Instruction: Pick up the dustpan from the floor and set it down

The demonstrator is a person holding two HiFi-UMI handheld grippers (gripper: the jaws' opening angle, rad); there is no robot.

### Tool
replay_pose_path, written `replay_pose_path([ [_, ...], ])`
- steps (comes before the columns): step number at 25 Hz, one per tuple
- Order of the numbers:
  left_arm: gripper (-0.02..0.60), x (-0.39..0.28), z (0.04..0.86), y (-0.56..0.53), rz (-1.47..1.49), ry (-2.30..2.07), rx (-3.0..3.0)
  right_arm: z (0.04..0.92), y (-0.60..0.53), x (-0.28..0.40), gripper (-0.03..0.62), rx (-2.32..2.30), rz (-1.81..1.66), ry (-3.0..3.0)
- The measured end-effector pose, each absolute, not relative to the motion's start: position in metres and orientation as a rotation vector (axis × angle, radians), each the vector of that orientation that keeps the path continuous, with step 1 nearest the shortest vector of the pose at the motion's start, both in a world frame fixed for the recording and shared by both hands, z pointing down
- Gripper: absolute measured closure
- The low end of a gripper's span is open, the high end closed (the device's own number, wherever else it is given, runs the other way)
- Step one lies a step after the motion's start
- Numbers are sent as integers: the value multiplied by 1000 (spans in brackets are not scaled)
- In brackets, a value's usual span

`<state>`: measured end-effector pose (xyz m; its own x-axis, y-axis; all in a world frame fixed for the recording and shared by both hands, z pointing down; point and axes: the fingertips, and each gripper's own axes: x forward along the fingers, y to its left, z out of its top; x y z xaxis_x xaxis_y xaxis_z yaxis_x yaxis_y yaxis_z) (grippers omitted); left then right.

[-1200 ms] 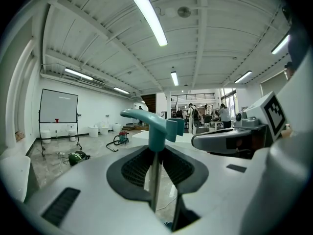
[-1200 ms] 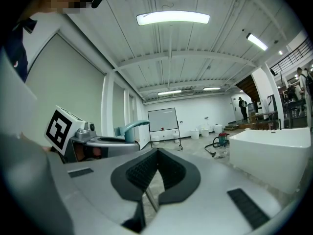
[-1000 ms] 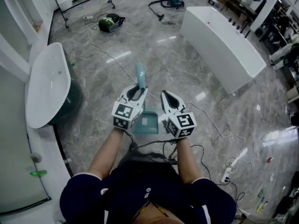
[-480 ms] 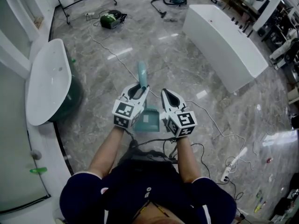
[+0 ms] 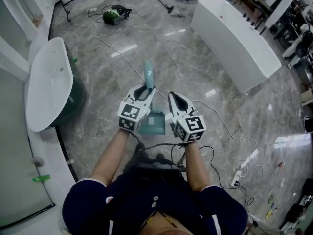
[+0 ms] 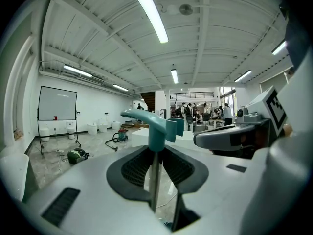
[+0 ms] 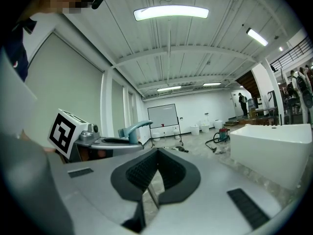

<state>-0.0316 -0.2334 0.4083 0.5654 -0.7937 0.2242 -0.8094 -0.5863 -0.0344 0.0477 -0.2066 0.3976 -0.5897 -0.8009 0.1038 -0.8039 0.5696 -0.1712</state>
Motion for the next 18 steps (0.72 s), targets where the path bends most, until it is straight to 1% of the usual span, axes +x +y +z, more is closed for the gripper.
replay_pose_path([
  [8,485,-46,422,-263,336,-1393,2714,419,-220,38,588,1414,374,-2729],
  [18,485,-71,527,-323,466,-1338,2656,484,-262,22,588,1420,497,-2643],
])
